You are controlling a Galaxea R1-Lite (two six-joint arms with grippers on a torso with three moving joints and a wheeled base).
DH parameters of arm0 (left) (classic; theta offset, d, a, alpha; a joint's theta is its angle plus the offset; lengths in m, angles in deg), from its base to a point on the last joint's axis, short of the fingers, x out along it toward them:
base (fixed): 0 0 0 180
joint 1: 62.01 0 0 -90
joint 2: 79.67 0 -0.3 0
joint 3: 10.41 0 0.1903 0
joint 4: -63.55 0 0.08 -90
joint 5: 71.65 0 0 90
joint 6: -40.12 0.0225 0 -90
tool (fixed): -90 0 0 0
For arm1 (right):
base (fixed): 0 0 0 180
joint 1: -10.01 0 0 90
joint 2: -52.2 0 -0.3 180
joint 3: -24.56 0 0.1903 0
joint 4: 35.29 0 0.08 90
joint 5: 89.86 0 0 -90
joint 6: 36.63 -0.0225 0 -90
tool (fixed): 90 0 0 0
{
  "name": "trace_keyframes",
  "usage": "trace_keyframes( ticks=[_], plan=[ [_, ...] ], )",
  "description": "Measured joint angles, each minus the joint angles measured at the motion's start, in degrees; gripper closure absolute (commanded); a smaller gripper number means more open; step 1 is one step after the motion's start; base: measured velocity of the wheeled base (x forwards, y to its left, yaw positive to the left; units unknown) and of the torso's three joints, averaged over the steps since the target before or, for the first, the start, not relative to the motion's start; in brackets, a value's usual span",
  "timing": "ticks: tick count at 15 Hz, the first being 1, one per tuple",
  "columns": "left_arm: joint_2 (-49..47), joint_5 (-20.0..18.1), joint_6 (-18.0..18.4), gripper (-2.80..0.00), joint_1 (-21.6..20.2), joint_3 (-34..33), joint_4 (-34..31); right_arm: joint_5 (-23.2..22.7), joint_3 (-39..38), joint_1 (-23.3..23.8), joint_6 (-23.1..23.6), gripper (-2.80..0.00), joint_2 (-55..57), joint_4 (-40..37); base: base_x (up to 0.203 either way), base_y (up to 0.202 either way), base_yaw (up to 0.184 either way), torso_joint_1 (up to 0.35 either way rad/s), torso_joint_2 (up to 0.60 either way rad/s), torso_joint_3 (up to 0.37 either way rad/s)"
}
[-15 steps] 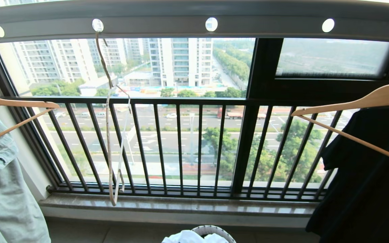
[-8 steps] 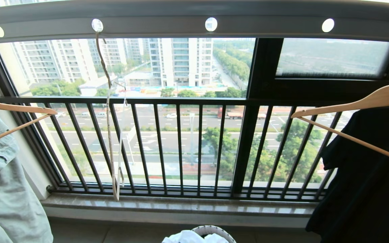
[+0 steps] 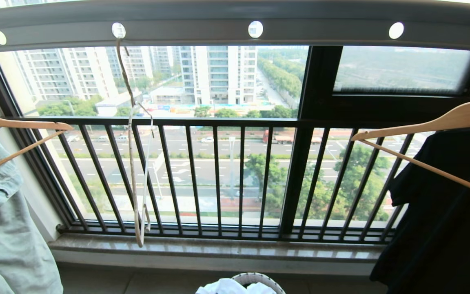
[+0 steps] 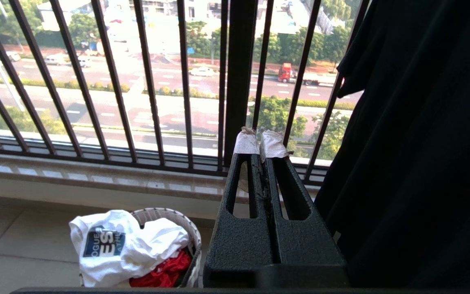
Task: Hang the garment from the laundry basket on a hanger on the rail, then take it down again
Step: Pick up the clothes rack on the clothesline
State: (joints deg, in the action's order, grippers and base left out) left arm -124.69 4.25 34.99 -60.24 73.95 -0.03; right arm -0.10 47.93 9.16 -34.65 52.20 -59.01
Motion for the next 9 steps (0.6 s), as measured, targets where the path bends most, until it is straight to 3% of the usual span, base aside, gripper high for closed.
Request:
trace_keyframes(
  ticks=[2,6,9],
  plan=[
    [-3.46,-0.18,-2.32,0.0,3.37,3.24,-0.71,0.0,0.0,0.0,0.02,0.0,0.0,0.02,0.0,0.0,0.0,0.0,0.0,0.0],
    [-11.53,0.77,-13.61,0.0,15.18,13.58,-2.51,0.0,0.0,0.0,0.0,0.0,0.0,0.0,0.0,0.0,0.0,0.0,0.0,0.0],
    [-17.32,5.38,-18.1,0.0,20.8,21.94,-7.83,0.0,0.0,0.0,0.01,0.0,0.0,0.0,0.0,0.0,0.0,0.0,0.0,0.0]
  ],
)
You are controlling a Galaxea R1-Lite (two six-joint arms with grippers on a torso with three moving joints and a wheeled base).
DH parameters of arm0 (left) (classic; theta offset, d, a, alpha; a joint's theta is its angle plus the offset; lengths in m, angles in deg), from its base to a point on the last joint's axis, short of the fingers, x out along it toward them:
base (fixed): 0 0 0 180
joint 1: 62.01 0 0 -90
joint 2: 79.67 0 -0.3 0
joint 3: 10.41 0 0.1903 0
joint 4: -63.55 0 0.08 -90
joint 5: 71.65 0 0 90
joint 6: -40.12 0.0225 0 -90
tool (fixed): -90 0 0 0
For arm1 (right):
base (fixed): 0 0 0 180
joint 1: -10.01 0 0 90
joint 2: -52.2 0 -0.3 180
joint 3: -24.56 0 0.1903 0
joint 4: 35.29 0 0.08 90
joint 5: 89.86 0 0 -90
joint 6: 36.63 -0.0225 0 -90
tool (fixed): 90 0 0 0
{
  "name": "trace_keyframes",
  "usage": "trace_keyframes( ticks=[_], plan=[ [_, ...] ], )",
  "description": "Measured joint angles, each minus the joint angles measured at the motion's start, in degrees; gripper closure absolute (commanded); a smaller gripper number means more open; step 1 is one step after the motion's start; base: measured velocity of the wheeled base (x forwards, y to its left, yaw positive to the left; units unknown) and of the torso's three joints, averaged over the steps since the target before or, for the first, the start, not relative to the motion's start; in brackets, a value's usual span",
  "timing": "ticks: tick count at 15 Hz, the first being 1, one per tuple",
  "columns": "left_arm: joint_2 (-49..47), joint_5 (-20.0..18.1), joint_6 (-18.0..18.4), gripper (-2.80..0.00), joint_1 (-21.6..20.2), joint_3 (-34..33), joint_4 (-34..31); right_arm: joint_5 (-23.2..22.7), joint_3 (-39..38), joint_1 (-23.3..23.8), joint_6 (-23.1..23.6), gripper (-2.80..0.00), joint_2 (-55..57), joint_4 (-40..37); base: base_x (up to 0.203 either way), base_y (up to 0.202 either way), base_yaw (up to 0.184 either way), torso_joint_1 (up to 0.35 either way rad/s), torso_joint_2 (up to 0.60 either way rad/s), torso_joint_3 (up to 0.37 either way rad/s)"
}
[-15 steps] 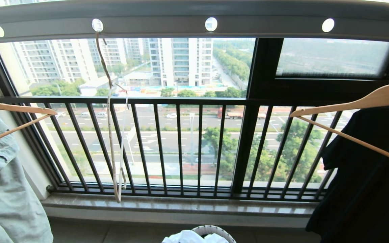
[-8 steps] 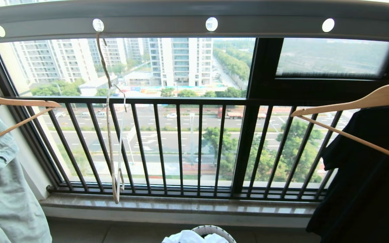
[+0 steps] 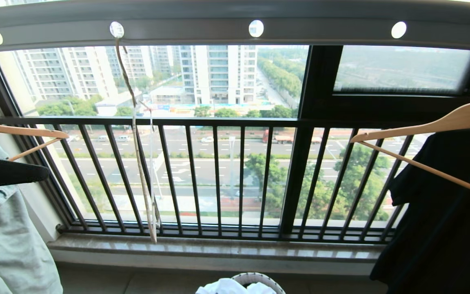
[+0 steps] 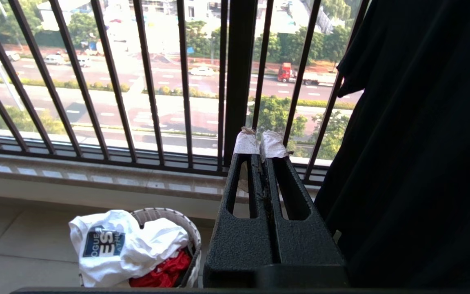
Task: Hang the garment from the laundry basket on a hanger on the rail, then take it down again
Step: Pick up the clothes rack on the clothesline
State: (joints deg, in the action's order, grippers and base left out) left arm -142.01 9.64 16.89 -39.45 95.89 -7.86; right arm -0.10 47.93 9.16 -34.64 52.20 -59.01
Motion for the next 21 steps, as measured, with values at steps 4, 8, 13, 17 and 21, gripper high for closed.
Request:
trace_keyframes(
  ticks=[4,8,13,17,21],
  plan=[
    [-5.69,12.18,-3.53,0.0,8.7,5.78,-2.41,0.0,0.0,-0.02,0.01,0.0,0.0,0.0,0.0,0.0,0.0,0.0,0.0,0.0],
    [-11.97,24.69,-6.78,-2.8,18.28,9.45,-2.12,0.0,0.0,0.01,-0.01,0.0,0.0,0.0,0.0,0.0,0.0,0.0,0.0,0.0],
    [-17.07,35.94,-6.61,-2.8,22.88,12.68,-2.1,0.0,0.0,-0.02,-0.01,0.0,0.0,0.0,0.0,0.0,0.0,0.0,0.0,0.0],
    [-19.72,43.03,-6.56,-2.8,23.3,12.74,-1.68,0.0,0.0,0.01,-0.01,0.0,0.0,0.0,0.0,0.0,0.0,0.0,0.0,0.0],
    [-22.79,49.14,-6.19,-2.8,23.27,12.68,-0.03,0.0,0.0,-0.05,-0.01,0.0,0.0,0.0,0.0,0.0,0.0,0.0,0.0,0.0]
  ],
)
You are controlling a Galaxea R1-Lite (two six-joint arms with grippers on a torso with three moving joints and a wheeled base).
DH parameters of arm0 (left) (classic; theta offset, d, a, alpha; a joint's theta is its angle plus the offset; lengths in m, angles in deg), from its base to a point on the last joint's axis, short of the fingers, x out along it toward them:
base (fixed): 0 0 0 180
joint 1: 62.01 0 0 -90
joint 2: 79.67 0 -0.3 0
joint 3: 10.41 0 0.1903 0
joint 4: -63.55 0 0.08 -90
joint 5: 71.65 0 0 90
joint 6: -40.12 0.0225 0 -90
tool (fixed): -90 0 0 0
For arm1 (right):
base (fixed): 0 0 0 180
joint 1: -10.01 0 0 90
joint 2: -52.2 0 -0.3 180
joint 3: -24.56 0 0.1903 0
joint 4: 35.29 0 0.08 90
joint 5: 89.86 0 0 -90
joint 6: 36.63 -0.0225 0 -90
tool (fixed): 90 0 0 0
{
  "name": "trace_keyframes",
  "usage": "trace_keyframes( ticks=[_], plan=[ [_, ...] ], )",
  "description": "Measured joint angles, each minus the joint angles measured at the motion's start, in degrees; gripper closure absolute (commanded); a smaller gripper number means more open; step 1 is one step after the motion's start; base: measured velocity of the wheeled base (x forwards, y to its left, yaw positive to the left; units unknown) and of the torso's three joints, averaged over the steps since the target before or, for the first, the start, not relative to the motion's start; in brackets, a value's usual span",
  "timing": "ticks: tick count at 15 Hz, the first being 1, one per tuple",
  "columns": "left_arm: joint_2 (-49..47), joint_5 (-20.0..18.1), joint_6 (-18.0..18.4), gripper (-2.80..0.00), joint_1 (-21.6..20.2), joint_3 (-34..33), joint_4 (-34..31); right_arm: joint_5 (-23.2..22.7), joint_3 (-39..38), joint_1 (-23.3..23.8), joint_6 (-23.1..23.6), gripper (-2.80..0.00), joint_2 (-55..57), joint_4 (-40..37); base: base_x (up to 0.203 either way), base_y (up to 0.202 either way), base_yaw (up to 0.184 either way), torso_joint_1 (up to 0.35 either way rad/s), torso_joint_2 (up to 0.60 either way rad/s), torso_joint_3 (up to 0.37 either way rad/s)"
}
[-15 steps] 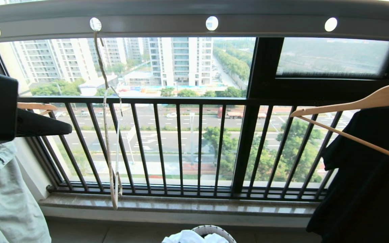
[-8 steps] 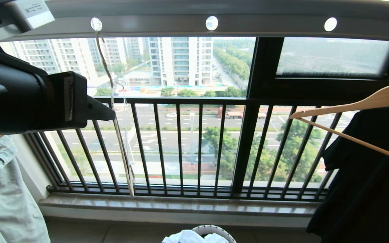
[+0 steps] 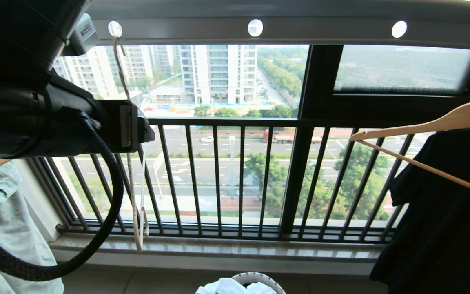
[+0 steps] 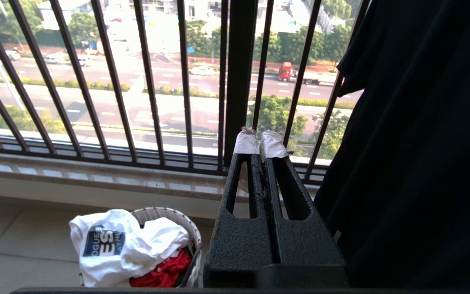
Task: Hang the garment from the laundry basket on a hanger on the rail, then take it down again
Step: Pick up the clothes rack on the clothesline
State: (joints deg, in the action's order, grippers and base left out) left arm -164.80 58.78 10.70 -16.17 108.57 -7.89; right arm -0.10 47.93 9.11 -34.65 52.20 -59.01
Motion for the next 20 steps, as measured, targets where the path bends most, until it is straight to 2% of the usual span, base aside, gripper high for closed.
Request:
trace_keyframes(
  ticks=[3,5,8,14,20],
  plan=[
    [-2.49,3.14,-0.29,-2.8,-0.04,-0.3,0.0,0.0,0.0,0.02,0.0,0.0,0.0,0.0,0.0,0.0,0.0,0.0,0.0,0.0],
    [-4.09,3.81,-0.55,-2.8,-0.06,-0.35,1.02,0.0,0.0,0.06,0.01,0.0,0.0,-0.02,0.0,0.0,0.0,0.0,0.0,0.0],
    [-5.74,3.72,-1.5,-2.8,-0.35,-0.33,4.79,0.0,0.0,0.05,0.0,0.0,0.0,0.0,0.0,0.0,0.0,0.0,0.0,0.0],
    [-7.2,3.76,-4.35,-2.8,-2.54,-1.56,4.8,0.0,0.0,0.06,0.0,0.0,0.0,-0.02,0.0,0.0,0.0,0.0,0.0,0.0],
    [-7.68,3.79,-5.99,-2.8,-2.93,-3.14,4.88,0.0,0.0,0.05,0.0,0.0,0.0,0.0,0.0,0.0,0.0,0.0,0.0,0.0]
  ],
)
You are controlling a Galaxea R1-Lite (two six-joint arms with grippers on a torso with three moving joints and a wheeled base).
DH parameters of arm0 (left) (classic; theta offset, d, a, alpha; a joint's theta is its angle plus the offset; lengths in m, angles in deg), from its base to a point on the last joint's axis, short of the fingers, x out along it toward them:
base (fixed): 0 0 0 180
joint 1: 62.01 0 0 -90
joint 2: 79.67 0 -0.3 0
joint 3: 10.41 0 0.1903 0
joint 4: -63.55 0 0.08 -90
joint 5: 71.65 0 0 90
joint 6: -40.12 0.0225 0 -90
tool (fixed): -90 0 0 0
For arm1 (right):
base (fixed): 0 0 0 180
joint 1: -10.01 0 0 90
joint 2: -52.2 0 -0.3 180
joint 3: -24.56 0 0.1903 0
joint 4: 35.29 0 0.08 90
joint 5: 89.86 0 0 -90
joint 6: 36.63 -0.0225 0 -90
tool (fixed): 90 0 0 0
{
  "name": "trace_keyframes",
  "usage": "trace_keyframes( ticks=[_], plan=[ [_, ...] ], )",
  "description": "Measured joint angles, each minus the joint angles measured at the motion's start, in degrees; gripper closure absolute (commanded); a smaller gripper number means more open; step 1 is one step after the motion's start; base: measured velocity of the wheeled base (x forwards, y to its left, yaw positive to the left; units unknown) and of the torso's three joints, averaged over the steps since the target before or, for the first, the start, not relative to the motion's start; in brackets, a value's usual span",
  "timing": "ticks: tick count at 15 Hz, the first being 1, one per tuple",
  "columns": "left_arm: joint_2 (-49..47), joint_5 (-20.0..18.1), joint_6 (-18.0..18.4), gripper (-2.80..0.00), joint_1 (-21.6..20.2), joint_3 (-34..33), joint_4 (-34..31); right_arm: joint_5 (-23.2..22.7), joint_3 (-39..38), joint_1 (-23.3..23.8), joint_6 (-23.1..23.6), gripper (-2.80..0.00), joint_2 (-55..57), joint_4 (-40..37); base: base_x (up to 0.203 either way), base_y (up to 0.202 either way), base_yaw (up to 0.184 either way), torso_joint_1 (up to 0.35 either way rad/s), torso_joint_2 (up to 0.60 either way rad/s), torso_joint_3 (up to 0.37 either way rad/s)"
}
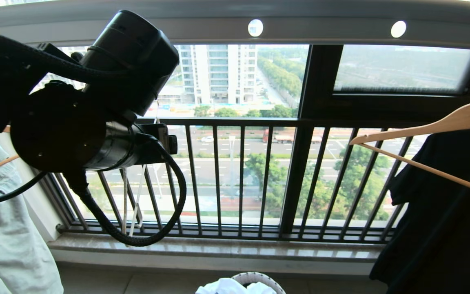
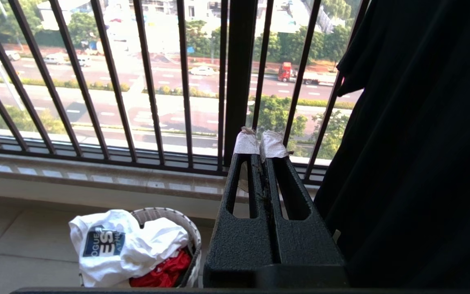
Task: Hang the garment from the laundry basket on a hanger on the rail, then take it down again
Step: Pick up the clothes rack on the clothesline
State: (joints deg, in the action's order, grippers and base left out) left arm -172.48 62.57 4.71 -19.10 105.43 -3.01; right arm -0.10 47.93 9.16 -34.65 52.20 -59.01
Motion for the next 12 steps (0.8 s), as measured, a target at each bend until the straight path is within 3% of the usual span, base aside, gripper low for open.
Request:
trace_keyframes(
  ticks=[10,11,12],
  plan=[
    [-0.46,0.01,-0.22,-2.8,0.0,-1.21,0.11,0.02,0.0,0.01,0.0,0.0,0.0,0.0,0.0,0.0,0.0,0.0,0.0,0.0],
    [-0.49,0.01,-0.26,0.0,-0.02,-1.23,0.11,0.0,0.0,0.01,0.0,0.0,0.0,0.0,0.0,0.0,0.0,0.0,0.0,0.0],
    [-0.52,0.01,-0.35,0.0,-0.01,-1.23,0.09,0.02,0.0,0.01,0.0,0.0,0.0,0.0,0.0,0.0,0.0,0.0,0.0,0.0]
  ],
)
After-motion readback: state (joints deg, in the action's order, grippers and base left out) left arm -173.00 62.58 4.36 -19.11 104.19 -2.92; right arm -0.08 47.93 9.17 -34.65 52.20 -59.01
